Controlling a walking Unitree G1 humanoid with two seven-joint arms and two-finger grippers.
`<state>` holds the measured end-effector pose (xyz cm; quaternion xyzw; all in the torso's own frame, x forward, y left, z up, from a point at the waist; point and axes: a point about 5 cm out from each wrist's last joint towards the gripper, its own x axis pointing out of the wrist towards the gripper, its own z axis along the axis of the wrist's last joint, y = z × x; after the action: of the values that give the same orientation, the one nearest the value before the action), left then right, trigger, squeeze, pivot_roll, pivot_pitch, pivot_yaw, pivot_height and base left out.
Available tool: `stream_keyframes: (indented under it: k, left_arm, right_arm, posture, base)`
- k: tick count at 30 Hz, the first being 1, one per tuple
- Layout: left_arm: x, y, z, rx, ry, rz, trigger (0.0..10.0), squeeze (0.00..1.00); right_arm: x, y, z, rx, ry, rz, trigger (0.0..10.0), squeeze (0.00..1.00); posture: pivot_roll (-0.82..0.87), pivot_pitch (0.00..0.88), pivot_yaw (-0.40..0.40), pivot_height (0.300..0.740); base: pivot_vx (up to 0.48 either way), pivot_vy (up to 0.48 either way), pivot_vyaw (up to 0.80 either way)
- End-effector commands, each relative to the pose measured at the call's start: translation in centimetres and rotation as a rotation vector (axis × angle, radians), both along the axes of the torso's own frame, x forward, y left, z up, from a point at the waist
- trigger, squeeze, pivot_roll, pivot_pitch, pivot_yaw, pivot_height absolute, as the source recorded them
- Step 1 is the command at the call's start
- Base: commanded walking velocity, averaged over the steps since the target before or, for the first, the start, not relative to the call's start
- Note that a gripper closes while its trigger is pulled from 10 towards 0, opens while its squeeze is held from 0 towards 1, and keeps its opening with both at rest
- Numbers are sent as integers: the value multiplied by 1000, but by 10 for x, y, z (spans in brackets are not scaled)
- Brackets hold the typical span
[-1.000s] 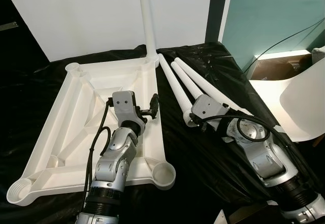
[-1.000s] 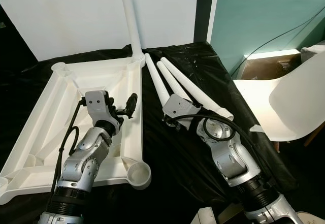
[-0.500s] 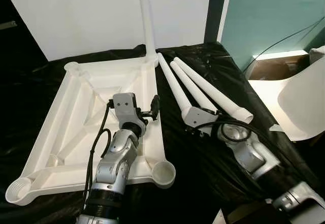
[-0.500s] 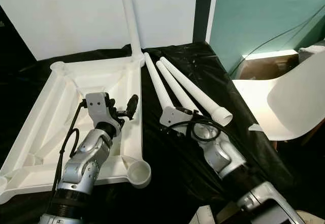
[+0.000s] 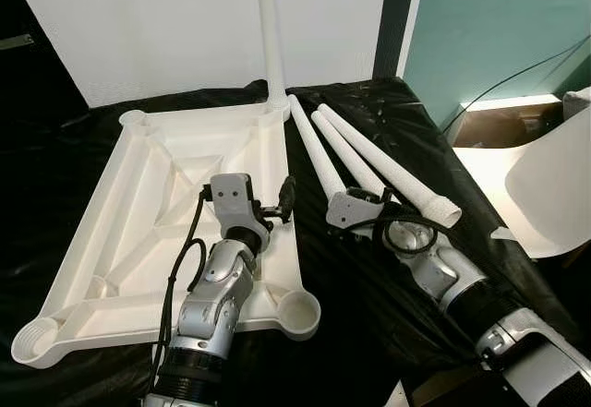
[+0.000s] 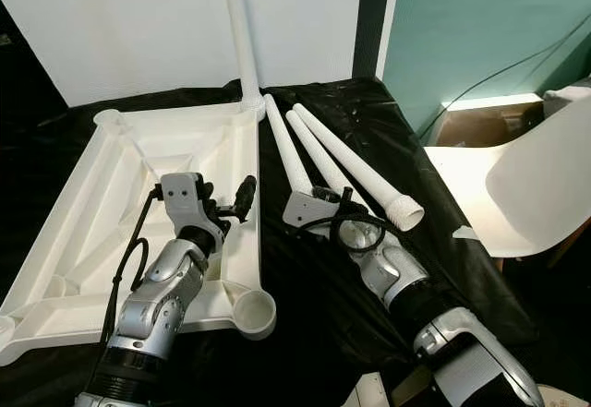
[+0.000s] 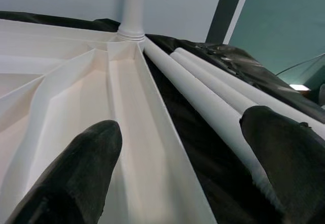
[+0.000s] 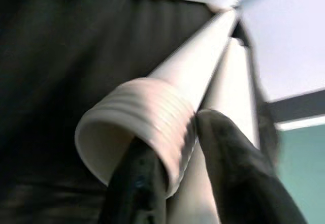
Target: Building children table
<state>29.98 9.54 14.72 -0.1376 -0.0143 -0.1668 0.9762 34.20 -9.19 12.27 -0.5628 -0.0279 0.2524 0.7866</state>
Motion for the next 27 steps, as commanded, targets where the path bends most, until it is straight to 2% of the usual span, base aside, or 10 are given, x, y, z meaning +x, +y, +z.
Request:
stream_keyframes:
  k: [1,7,9,12,13,19,20,22,23,27]
  left_arm:
    - [-3,-5,-4,13,-26,-130,10000,0]
    - [-2,-6,-5,11,-25,-131,10000,0]
    - [-3,-6,-6,8,-20,-135,10000,0]
    - [-4,-6,-8,5,-15,-136,10000,0]
    - [-4,-8,-11,3,-4,-145,10000,0]
    - [-3,-11,-12,4,0,-168,10000,0]
    - [-2,-12,-12,4,0,-177,10000,0]
    - [-2,-13,-12,5,-1,-182,10000,0]
    - [-1,-14,-12,6,-2,-187,10000,0]
    - [0,-15,-12,8,-2,-195,10000,0]
  right_arm:
    - [-6,-1,-21,-20,64,-3,0,0]
    - [-5,-6,-15,72,-72,-80,0,0]
    - [-6,-17,-2,152,-232,-154,0,0]
    - [-11,-25,1,188,-302,-194,0,0]
    - [-20,-41,6,237,-414,-254,0,0]
    - [-30,-54,19,280,-568,-279,0,0]
    - [-35,-57,23,312,-609,-276,3922,0]
    - [-38,-59,25,335,-636,-275,3922,0]
    - [-43,-58,26,353,-650,-253,9882,0]
    - [-50,-53,24,383,-655,-207,10000,0]
  posture:
    - [98,0,20,740]
    - [94,0,20,740]
    - [90,0,22,740]
    - [77,0,29,740]
    - [64,0,34,740]
    - [35,0,53,740]
    - [30,0,56,740]
    - [26,0,58,740]
    - [20,0,64,740]
    - [13,0,69,740]
  base:
    - [0,0,0]
    - [0,0,0]
    - [0,0,0]
    - [0,0,0]
    - [0,0,0]
    - [0,0,0]
    - [0,0,550]
    - [0,0,550]
    - [0,0,0]
    - [0,0,0]
